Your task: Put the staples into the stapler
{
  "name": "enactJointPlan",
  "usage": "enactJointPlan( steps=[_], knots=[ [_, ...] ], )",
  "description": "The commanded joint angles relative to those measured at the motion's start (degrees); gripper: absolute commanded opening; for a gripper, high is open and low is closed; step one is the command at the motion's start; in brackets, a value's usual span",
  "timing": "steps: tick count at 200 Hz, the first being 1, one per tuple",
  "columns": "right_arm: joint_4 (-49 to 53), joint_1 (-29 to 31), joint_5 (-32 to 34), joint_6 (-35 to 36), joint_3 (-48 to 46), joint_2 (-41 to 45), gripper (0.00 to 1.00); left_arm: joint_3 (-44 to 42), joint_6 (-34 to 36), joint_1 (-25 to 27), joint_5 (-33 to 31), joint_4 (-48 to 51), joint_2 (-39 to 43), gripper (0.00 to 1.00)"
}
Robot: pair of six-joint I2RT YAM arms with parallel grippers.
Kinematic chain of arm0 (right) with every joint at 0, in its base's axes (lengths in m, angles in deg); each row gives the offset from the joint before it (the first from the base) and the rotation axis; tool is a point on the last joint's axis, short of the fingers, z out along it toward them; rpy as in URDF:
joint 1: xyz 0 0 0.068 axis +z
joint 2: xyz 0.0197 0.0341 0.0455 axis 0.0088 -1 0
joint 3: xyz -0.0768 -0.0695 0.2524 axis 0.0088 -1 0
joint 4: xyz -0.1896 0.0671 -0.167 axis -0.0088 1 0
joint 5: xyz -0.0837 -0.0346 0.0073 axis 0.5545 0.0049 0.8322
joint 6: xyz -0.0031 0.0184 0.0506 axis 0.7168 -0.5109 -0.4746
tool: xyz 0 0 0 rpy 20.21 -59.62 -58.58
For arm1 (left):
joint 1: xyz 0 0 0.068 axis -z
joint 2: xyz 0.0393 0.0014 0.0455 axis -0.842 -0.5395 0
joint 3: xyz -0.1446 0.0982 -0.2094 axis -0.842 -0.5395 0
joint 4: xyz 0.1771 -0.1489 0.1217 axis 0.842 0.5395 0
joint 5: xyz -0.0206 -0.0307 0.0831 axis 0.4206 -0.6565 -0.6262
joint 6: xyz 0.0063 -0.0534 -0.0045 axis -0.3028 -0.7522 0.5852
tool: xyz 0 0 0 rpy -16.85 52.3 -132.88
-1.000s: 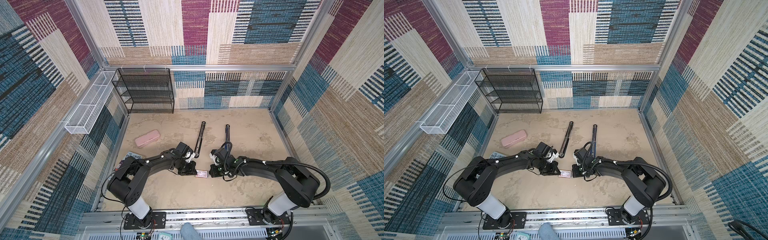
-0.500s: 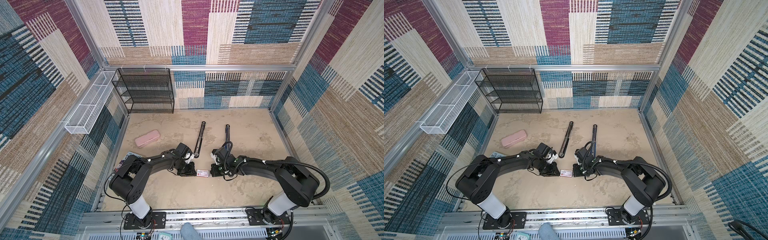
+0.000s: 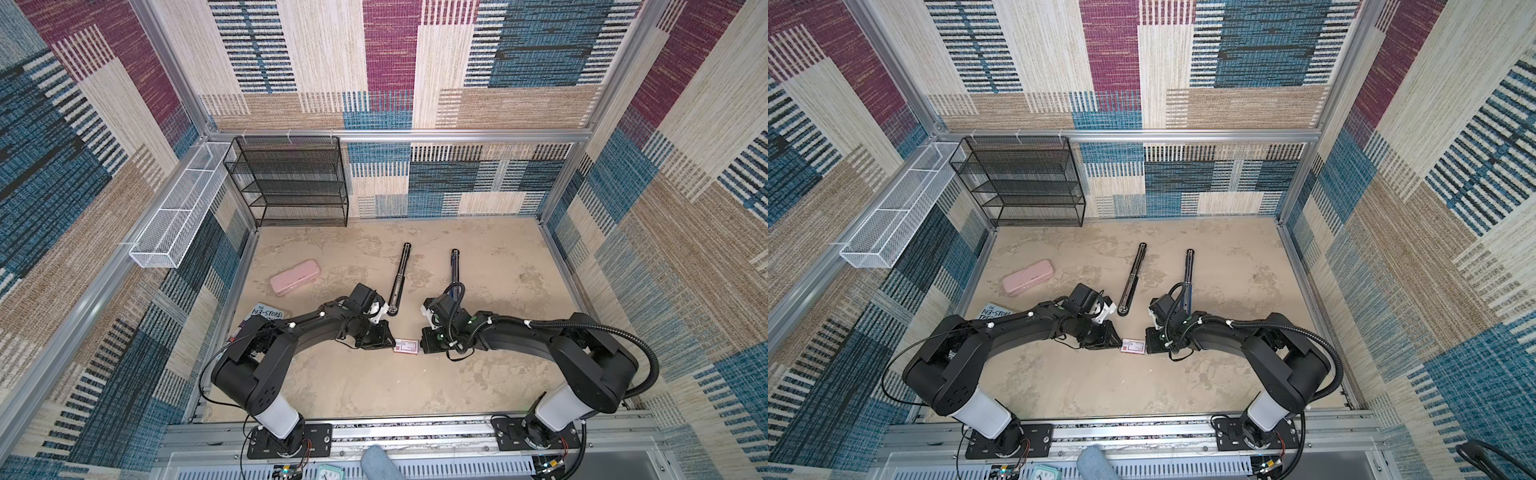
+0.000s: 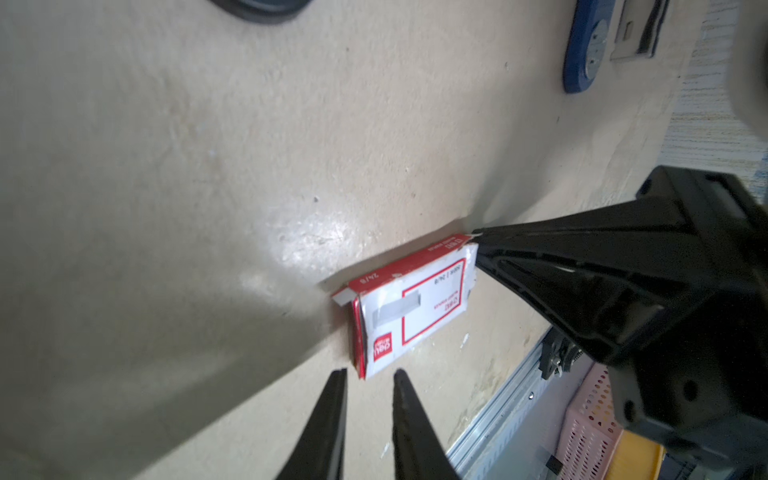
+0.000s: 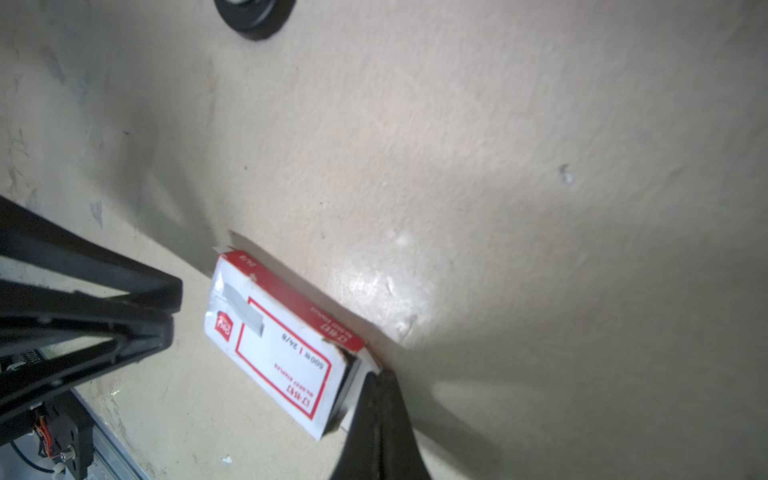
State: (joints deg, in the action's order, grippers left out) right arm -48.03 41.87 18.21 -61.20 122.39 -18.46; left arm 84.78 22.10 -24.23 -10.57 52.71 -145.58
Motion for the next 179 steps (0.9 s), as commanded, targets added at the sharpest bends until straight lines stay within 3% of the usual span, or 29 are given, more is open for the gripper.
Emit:
enactJointPlan(
  steps=[1,55,86,179],
  knots=[
    [0.5,0.0,0.6,-0.2,0.0,-0.3,0.04,0.1,-0.8,-0.1,1.6,-1.4,-0.4,0.22],
    [0.4,0.1,0.6,-0.2,-0.1,-0.4,0.03,1.3,-1.4,0.2,3.9,-2.4,-3.4,0.21],
    [0.6,0.0,0.8,-0.2,-0.1,-0.1,0.03,1.7,-0.4,0.2,2.8,-0.1,-3.7,0.0],
    [2.0,-0.7,2.3,0.0,-1.5,2.0,0.03,2.9,1.6,0.0,-1.0,3.7,-3.0,0.0]
  ],
)
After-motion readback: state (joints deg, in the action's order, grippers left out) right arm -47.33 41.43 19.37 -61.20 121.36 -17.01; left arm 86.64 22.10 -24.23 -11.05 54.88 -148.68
